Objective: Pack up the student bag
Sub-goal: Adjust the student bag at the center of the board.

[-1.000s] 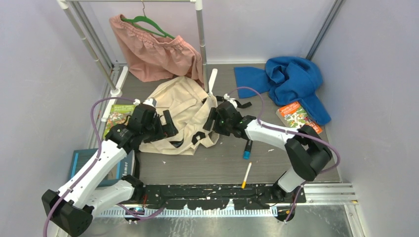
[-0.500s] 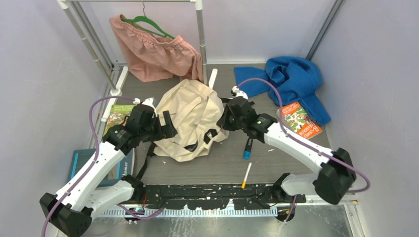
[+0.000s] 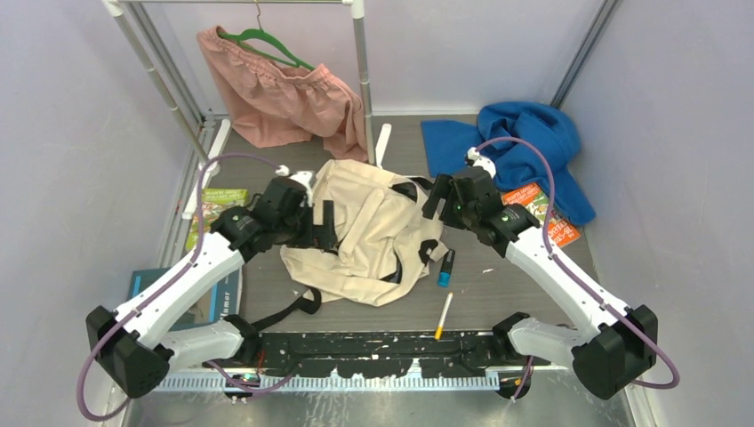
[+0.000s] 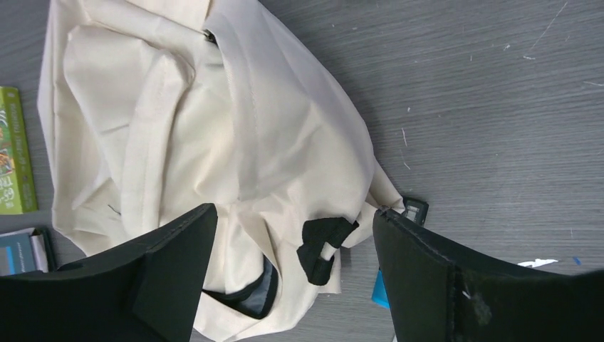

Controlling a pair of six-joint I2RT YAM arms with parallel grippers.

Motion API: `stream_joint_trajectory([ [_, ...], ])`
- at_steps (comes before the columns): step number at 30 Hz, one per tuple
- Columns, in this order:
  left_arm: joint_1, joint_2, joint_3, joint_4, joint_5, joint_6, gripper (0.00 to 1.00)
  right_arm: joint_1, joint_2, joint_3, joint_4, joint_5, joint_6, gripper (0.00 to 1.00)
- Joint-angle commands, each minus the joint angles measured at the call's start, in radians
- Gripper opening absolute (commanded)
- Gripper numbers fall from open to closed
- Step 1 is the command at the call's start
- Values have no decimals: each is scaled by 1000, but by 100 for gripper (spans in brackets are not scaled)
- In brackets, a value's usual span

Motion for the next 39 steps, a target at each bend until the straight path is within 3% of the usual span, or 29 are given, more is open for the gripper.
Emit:
stream_joint_trajectory([
  [1, -173, 81, 95, -14, -100, 50, 100, 3, -31, 51, 27, 39, 24, 85],
  [7, -387, 247, 144, 37, -230, -18, 92, 2, -81, -3, 34, 106, 77, 84],
  [11, -439, 338, 148, 107, -260, -81, 88, 2, -107, -17, 11, 136, 108, 83],
  [17, -448, 411, 134, 259, -250, -125, 84, 1, -177, -43, 39, 147, 136, 82],
  [25, -446, 586, 218, 276, -244, -96, 77, 2, -151, -25, 30, 122, 140, 81],
  [28, -445, 622, 203, 305, -280, -126, 70, 2, -159, -28, 31, 120, 144, 80],
  [32, -430, 639, 188, 325, -277, -139, 53, 1, -169, -34, 28, 116, 148, 81],
  [37, -413, 620, 192, 321, -274, -125, 6, 2, -178, -35, 26, 116, 146, 81],
  [39, -397, 591, 183, 328, -254, -112, 0, 2, -177, -32, 27, 111, 144, 81],
])
